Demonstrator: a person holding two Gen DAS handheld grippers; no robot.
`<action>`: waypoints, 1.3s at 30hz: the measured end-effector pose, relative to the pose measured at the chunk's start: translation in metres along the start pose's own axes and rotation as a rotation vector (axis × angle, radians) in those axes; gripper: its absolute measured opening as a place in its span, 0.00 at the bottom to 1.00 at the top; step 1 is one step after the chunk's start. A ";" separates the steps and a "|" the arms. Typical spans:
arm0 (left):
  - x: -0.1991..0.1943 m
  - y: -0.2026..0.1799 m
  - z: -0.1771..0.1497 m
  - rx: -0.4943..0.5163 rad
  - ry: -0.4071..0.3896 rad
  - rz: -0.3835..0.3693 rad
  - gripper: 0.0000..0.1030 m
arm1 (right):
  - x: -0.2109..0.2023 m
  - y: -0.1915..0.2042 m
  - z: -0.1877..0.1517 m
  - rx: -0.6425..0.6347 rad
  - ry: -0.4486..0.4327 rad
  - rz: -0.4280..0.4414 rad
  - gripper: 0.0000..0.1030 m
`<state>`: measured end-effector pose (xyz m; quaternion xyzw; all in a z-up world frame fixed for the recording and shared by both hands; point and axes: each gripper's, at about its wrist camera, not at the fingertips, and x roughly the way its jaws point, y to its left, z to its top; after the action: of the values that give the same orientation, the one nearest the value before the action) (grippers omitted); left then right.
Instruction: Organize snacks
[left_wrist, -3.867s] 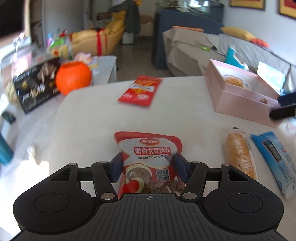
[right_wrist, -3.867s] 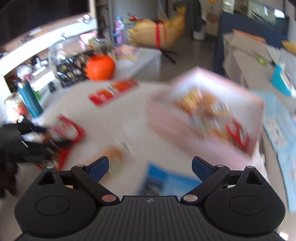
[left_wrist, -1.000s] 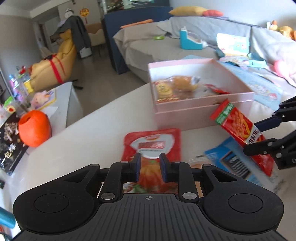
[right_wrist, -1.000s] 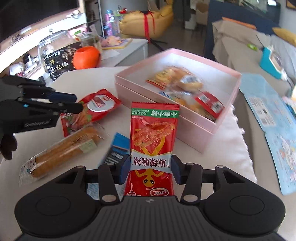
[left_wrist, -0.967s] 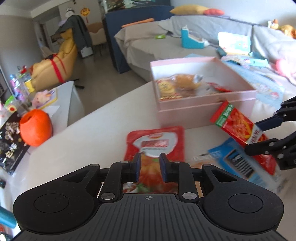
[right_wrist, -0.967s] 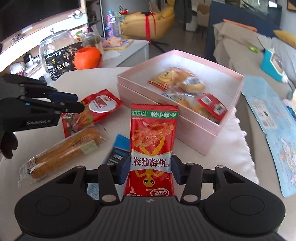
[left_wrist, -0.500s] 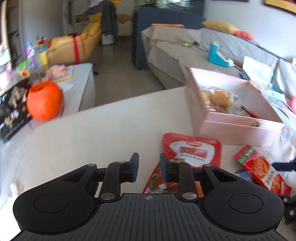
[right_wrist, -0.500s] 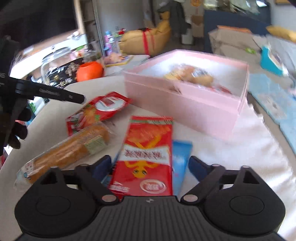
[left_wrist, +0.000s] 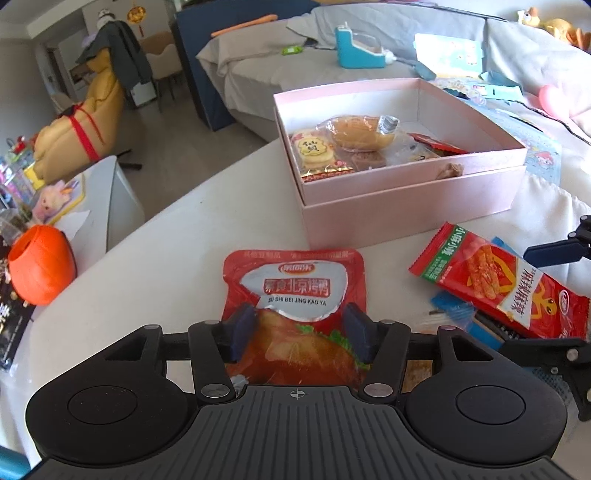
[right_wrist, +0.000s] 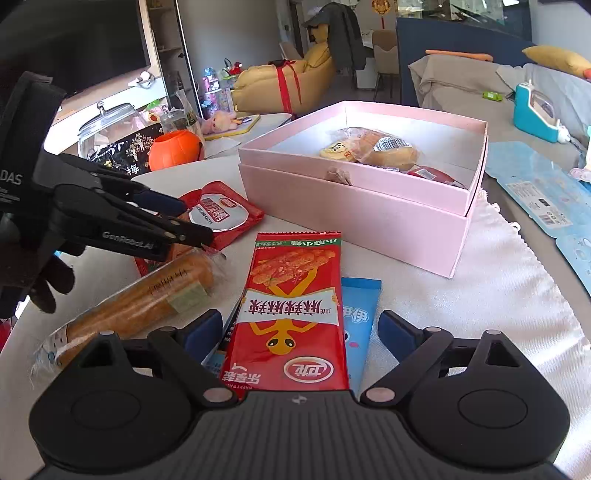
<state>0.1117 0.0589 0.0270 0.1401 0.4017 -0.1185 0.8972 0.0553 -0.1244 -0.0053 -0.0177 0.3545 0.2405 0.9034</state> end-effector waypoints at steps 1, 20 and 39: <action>0.001 0.000 0.001 -0.004 0.004 -0.002 0.60 | 0.000 0.000 0.000 0.000 0.000 0.000 0.89; 0.017 0.033 0.001 -0.074 0.014 -0.007 0.79 | 0.000 0.000 -0.001 0.004 -0.001 0.003 0.90; -0.007 0.063 0.008 -0.198 -0.079 -0.130 0.79 | 0.000 0.000 -0.001 0.005 -0.002 0.003 0.91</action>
<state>0.1335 0.1155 0.0473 0.0198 0.3840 -0.1419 0.9121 0.0547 -0.1247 -0.0061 -0.0149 0.3542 0.2411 0.9034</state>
